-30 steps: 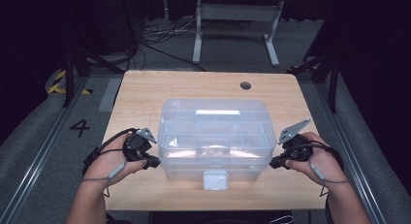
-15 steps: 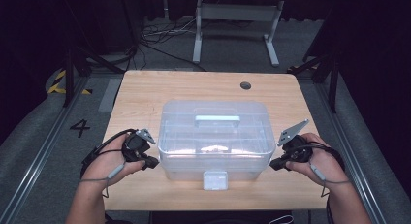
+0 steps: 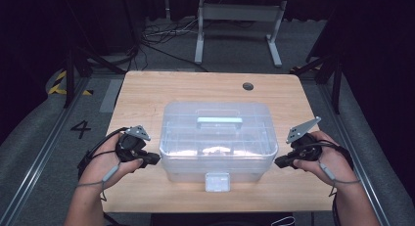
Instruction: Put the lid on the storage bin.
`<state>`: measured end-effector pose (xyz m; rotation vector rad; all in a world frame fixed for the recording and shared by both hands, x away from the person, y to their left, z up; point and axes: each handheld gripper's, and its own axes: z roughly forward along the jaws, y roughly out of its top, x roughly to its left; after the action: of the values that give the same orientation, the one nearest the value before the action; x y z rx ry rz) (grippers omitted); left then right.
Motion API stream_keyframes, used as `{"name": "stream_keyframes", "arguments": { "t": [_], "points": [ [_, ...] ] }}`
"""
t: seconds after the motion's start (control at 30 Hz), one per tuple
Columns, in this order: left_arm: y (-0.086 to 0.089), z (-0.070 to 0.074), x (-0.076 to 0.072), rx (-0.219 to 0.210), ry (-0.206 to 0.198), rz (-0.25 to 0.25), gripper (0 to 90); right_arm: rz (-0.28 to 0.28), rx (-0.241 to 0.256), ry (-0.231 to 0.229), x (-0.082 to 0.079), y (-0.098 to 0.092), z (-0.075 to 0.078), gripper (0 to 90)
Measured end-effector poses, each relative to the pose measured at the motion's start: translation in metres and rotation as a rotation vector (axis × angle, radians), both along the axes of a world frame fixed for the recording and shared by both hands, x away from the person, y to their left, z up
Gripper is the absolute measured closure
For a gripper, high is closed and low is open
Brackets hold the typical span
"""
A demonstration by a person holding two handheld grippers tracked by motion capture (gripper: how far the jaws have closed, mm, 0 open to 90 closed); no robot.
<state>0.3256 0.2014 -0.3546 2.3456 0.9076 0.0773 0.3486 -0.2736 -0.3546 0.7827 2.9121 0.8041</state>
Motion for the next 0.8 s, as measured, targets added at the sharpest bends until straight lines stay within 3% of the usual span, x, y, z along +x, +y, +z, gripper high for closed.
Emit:
{"name": "stream_keyframes", "arguments": {
  "t": [0.1, 0.23, 0.5, 0.8],
  "points": [
    [0.002, 0.001, -0.001, -0.017, -0.009, 0.007, 83.2, 0.004, 0.017, -0.011, 0.001, -0.002, 0.003, 86.4],
    [0.008, 0.002, -0.004, -0.062, -0.023, 0.055, 82.4, 0.006, 0.045, -0.031, 0.004, -0.006, 0.01, 86.0],
    [0.02, 0.013, -0.01, -0.173, -0.1, 0.128, 82.8, -0.029, 0.118, -0.088, 0.01, -0.017, 0.022, 86.1],
    [0.029, 0.019, -0.009, -0.264, -0.175, 0.181, 84.0, -0.087, 0.263, -0.172, 0.016, -0.028, 0.029, 86.1]
  ]
}}
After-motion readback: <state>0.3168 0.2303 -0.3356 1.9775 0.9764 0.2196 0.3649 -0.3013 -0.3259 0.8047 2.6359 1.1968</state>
